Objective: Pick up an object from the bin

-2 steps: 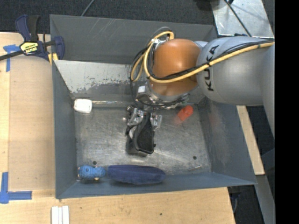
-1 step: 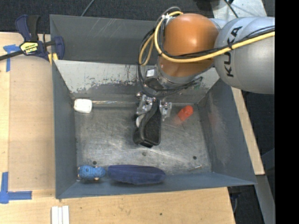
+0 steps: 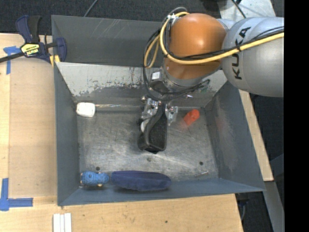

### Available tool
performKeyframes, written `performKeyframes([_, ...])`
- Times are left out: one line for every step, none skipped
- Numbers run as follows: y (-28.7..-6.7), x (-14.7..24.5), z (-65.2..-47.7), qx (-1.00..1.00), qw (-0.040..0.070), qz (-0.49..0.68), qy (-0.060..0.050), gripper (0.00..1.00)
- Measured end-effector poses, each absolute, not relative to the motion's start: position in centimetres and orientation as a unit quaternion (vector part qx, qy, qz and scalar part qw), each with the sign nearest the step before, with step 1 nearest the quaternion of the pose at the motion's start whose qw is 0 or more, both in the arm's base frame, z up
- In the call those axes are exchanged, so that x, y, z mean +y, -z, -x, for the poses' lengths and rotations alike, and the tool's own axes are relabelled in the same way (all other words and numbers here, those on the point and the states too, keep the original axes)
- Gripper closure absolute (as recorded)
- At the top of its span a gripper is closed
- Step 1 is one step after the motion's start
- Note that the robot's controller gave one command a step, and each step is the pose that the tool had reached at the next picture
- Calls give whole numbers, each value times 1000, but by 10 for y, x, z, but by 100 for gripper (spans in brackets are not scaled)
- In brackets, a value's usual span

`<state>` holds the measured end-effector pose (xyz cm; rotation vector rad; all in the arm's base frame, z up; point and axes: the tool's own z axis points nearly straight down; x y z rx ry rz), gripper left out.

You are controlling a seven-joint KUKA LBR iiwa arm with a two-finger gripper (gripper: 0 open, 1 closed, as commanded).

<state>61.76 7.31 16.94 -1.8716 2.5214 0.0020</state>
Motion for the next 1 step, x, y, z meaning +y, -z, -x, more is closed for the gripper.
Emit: performKeyframes([-185, 73, -617, 804, 1, 595, 0, 100])
